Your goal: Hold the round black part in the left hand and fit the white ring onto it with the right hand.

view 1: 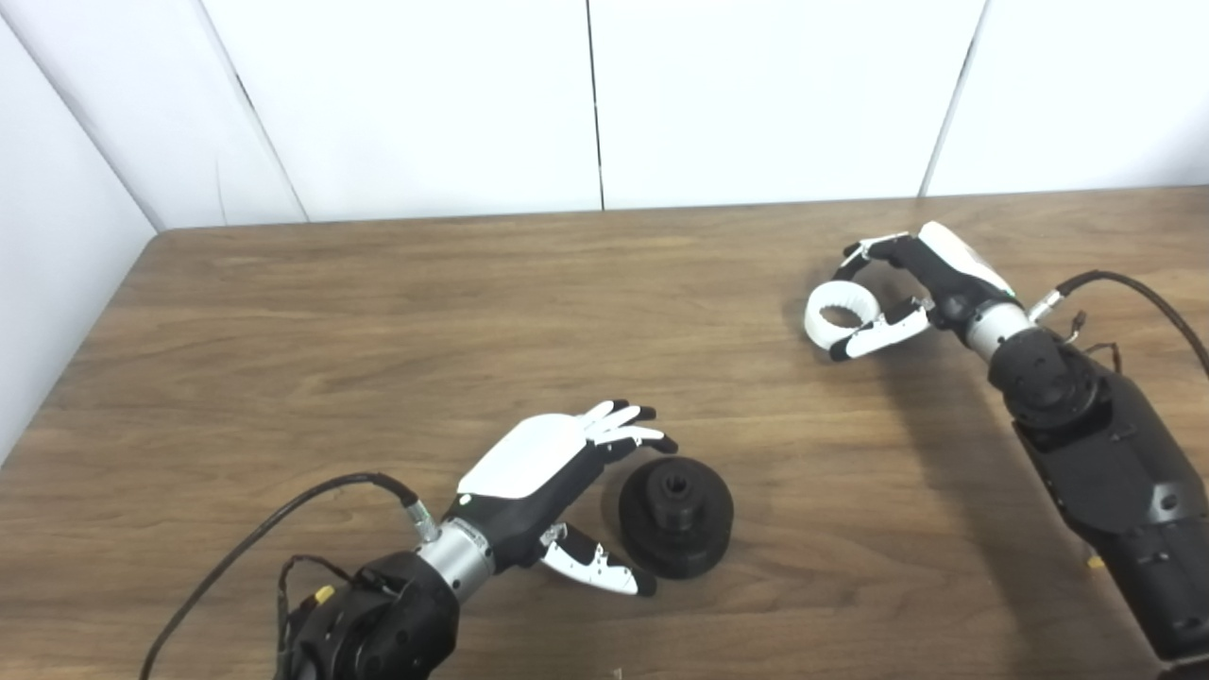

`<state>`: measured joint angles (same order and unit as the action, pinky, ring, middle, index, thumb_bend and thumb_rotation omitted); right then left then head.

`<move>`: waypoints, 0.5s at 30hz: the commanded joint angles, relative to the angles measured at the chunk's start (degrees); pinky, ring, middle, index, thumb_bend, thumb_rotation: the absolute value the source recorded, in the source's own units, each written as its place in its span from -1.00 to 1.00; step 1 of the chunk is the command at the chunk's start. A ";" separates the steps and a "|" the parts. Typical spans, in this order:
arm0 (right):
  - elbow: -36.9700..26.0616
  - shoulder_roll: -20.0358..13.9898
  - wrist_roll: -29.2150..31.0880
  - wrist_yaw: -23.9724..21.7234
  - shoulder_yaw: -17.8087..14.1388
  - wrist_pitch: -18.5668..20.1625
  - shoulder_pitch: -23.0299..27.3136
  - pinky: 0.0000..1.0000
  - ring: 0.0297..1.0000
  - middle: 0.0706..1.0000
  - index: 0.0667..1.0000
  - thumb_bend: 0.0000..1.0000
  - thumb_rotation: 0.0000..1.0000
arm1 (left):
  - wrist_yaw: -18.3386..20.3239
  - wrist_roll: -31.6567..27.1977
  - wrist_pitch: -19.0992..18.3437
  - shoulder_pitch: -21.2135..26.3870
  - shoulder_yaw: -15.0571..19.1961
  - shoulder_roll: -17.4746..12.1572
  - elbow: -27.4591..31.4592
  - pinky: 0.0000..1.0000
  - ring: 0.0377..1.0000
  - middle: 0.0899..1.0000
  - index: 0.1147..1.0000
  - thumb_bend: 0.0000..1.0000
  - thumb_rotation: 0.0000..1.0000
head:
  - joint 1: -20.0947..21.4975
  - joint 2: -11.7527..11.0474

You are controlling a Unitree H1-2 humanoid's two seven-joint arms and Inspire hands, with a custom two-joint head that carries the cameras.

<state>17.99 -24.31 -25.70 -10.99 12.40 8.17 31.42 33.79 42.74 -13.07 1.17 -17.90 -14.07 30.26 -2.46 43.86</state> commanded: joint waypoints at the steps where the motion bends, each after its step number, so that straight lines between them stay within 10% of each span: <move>1: -3.03 -0.73 0.34 -0.01 -0.91 -0.65 2.50 0.84 0.87 0.66 -0.09 0.05 -0.71 | -1.69 -0.05 -0.08 2.50 0.96 0.46 2.04 0.90 1.00 0.93 0.58 0.90 -0.57 | -0.05 0.05; 15: -11.31 -1.29 -0.12 -2.93 -0.84 0.70 -0.28 0.80 0.86 0.66 -0.09 0.05 -0.70 | -2.27 0.60 -0.03 4.71 1.11 0.97 -1.60 0.78 1.00 0.91 0.59 0.91 -0.60 | 0.26 0.06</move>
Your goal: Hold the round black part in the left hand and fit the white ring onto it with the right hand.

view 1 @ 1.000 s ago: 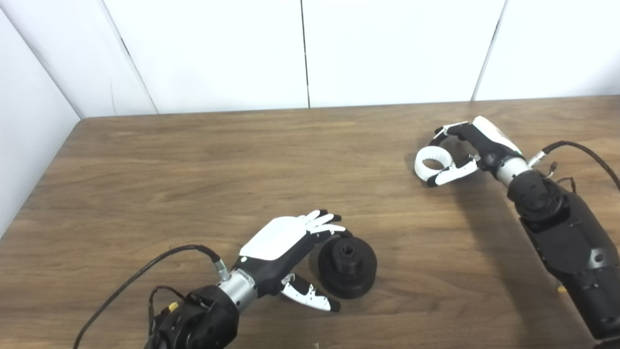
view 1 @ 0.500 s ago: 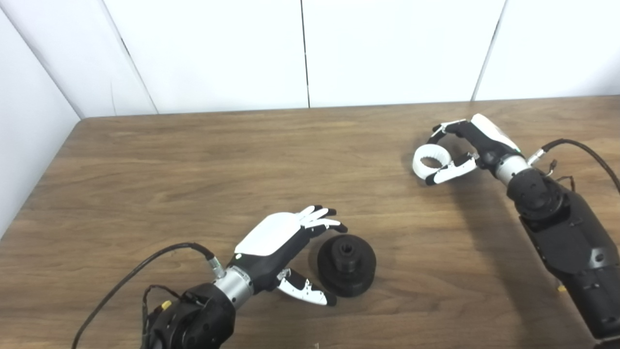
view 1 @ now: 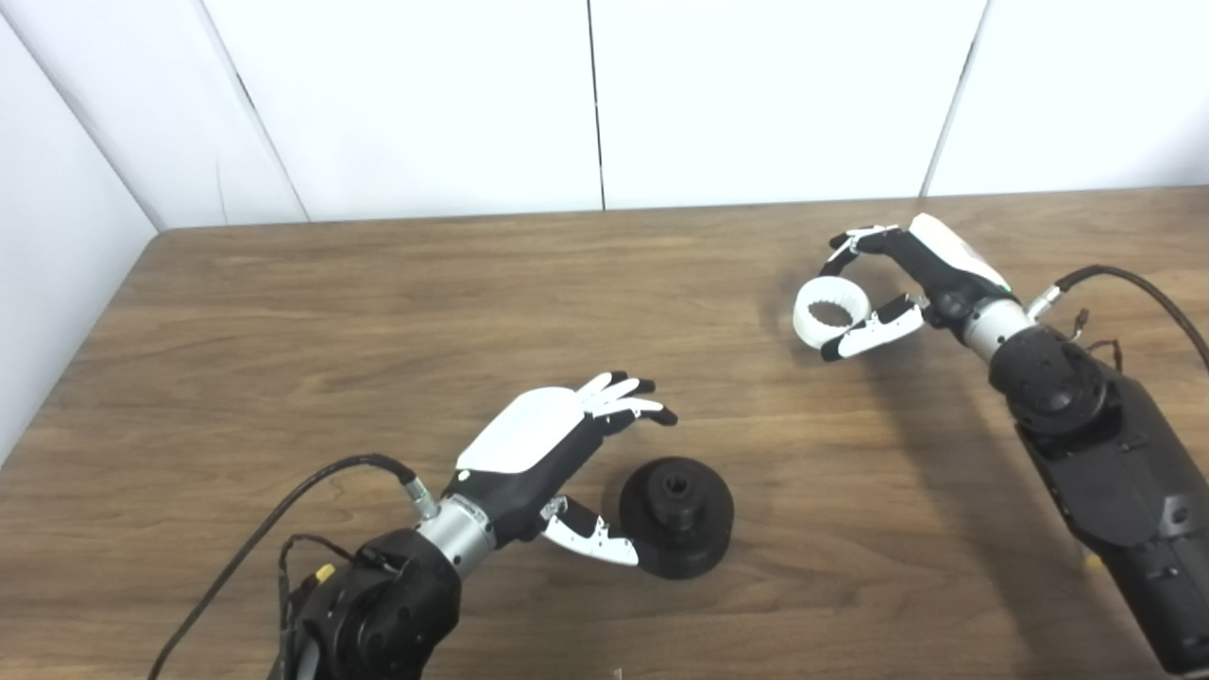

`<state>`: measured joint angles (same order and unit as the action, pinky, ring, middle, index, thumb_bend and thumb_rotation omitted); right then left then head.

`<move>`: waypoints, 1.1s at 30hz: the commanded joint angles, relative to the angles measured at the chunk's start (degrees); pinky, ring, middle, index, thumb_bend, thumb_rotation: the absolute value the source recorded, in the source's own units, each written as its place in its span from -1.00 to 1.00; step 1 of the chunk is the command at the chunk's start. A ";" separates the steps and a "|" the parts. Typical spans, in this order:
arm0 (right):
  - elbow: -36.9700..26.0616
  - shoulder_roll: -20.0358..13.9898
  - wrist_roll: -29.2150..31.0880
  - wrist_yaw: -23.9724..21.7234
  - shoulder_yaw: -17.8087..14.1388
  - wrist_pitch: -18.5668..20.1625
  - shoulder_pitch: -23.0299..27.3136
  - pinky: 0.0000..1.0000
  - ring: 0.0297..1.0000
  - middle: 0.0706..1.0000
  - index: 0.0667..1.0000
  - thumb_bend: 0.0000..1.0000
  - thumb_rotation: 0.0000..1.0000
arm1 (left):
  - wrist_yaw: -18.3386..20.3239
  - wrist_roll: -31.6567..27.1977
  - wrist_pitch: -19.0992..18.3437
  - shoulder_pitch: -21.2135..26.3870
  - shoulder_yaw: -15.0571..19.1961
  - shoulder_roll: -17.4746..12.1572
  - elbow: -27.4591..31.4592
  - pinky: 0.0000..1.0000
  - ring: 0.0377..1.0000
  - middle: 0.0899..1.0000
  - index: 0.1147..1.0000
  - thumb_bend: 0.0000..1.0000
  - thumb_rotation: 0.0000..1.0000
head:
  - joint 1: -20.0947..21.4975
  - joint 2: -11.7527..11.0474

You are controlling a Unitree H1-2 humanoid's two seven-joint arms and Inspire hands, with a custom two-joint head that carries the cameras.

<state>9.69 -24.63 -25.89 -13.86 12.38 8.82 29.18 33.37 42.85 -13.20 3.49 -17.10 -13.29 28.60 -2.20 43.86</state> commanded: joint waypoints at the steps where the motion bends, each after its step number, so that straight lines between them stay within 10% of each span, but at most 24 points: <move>1: -3.95 -0.92 0.15 -0.40 -0.84 0.24 1.63 0.80 0.86 0.66 -0.09 0.05 -0.70 | -2.08 0.57 0.38 2.48 0.27 0.16 -0.43 0.77 1.00 0.90 0.58 0.91 -0.59 | 0.03 0.12; 33: -30.29 -0.80 2.97 -11.93 -0.97 7.47 -2.13 0.78 0.89 0.70 -0.09 0.05 -0.70 | -2.16 -0.24 -0.93 2.69 -1.22 -0.79 -4.93 0.92 1.00 0.91 0.57 1.00 -0.52 | 0.20 0.76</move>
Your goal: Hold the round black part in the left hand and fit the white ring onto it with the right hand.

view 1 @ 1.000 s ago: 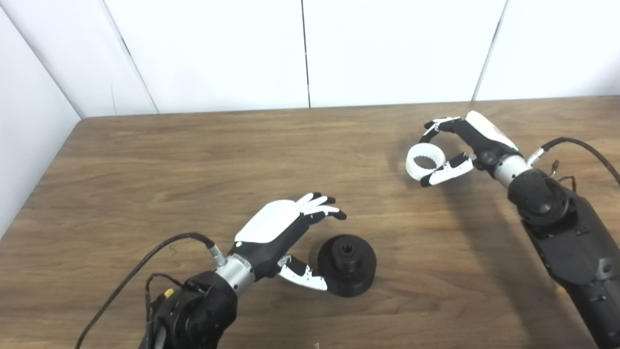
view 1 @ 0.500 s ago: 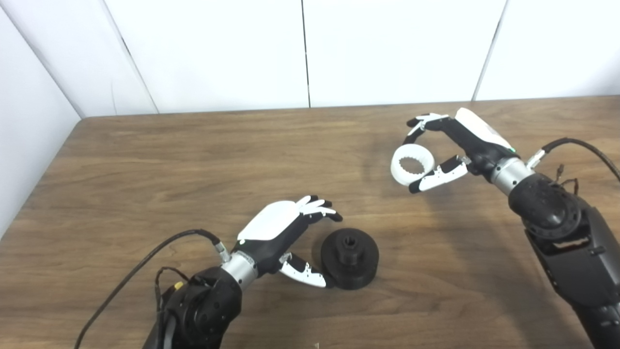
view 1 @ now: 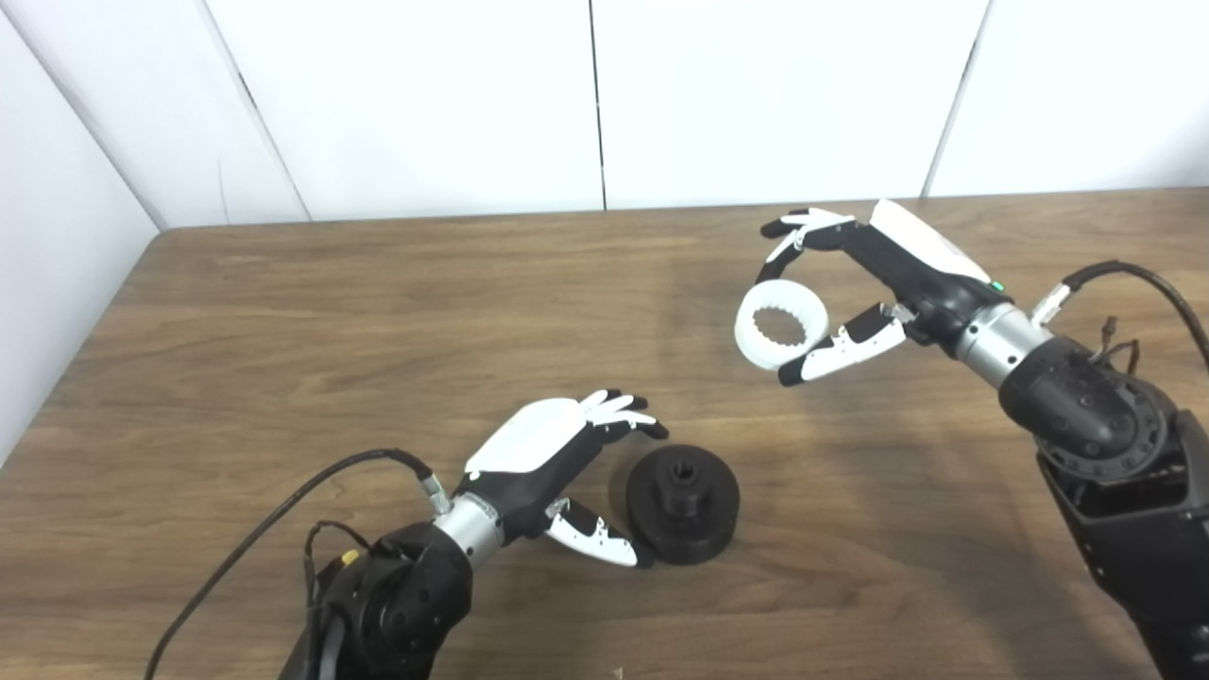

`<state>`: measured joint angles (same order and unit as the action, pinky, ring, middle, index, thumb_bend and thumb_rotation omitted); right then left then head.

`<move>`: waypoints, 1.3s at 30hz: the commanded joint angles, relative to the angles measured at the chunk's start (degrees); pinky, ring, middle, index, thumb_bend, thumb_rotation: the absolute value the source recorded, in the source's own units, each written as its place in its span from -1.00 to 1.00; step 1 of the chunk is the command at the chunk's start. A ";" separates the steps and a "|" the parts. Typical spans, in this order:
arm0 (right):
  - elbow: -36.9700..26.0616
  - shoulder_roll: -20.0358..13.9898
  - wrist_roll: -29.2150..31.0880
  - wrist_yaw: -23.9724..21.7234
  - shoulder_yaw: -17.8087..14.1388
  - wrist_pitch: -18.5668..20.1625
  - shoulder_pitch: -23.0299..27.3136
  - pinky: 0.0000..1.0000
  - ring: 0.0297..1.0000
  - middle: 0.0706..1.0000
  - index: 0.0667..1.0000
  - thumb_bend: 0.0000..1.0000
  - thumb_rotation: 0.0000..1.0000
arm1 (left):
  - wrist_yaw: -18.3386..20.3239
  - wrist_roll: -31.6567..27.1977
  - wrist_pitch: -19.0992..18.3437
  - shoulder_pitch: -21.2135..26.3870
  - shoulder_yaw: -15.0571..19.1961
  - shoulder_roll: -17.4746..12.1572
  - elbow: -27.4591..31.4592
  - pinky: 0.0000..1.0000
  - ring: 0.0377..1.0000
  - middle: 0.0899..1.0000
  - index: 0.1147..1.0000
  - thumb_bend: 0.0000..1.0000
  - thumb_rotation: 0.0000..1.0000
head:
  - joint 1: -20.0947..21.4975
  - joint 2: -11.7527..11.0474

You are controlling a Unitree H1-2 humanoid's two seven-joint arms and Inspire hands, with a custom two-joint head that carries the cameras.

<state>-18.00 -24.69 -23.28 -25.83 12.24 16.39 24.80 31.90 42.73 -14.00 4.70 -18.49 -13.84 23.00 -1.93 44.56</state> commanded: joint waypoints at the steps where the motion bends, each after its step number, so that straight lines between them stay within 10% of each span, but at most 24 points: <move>1: -3.05 -0.76 0.32 -0.28 -0.69 -0.03 2.18 0.78 0.89 0.70 -0.09 0.05 -0.70 | -0.71 -0.22 -0.19 1.45 0.15 -0.27 0.67 0.92 1.00 0.91 0.57 1.00 -0.52 | -0.07 0.06; 39: -16.66 0.60 0.51 -8.18 4.00 3.85 -0.53 0.68 0.93 0.71 -0.09 0.05 -0.70 | -2.11 -0.43 -0.69 1.04 -0.73 0.05 0.50 0.85 1.00 0.89 0.43 0.81 -0.53 | -0.12 1.17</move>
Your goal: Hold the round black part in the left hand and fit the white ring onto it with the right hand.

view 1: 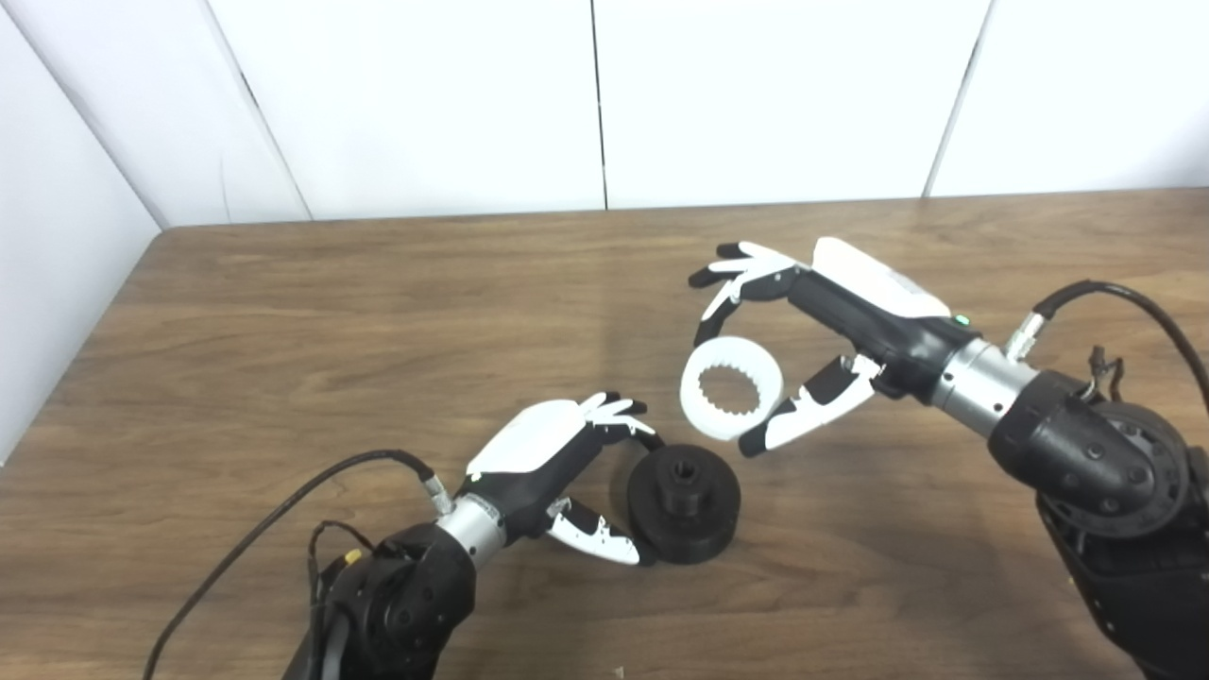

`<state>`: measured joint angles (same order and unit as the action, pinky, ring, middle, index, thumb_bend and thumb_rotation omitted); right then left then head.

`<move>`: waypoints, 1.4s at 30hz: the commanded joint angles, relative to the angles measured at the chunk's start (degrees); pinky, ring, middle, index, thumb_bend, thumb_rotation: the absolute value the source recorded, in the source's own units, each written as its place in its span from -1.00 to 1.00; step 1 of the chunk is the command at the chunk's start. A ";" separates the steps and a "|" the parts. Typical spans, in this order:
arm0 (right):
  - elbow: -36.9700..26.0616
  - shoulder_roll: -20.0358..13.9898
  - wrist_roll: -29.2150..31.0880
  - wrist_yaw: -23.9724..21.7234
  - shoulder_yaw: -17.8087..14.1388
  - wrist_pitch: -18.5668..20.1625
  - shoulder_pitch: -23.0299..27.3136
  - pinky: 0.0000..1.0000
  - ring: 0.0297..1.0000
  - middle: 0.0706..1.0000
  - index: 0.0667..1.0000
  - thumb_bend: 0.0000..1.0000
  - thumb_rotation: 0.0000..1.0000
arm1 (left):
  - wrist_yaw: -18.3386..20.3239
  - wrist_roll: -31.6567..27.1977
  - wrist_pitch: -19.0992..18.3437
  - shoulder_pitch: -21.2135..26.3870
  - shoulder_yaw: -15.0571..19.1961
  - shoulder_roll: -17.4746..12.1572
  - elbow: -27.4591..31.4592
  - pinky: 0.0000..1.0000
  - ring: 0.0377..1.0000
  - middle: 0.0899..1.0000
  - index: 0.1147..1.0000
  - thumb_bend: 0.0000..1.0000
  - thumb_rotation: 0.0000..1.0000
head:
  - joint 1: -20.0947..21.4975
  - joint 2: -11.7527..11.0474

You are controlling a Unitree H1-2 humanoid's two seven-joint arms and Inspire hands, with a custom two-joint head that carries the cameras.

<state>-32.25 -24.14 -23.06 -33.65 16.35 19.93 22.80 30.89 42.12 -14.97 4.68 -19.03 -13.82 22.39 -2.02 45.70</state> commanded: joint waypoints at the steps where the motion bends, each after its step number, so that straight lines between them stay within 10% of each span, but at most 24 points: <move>1: -2.59 -0.04 0.25 -0.51 0.06 0.20 1.33 0.67 0.93 0.70 -0.09 0.05 -0.70 | -1.07 0.26 0.22 1.13 -0.25 0.05 1.08 0.85 1.00 0.89 0.43 0.81 -0.53 | -0.05 0.05; 42: 1.53 0.48 0.19 -0.70 2.16 -2.89 -1.62 0.66 0.96 0.73 -0.09 0.05 -0.68 | -1.39 0.20 -0.45 1.19 -0.75 0.26 1.64 0.84 1.00 0.90 0.43 0.82 -0.51 | -0.05 -0.10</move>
<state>-30.10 -23.91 -22.94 -35.58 19.08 19.13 19.27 29.99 42.38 -15.34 4.69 -19.73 -13.66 22.40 -2.02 45.53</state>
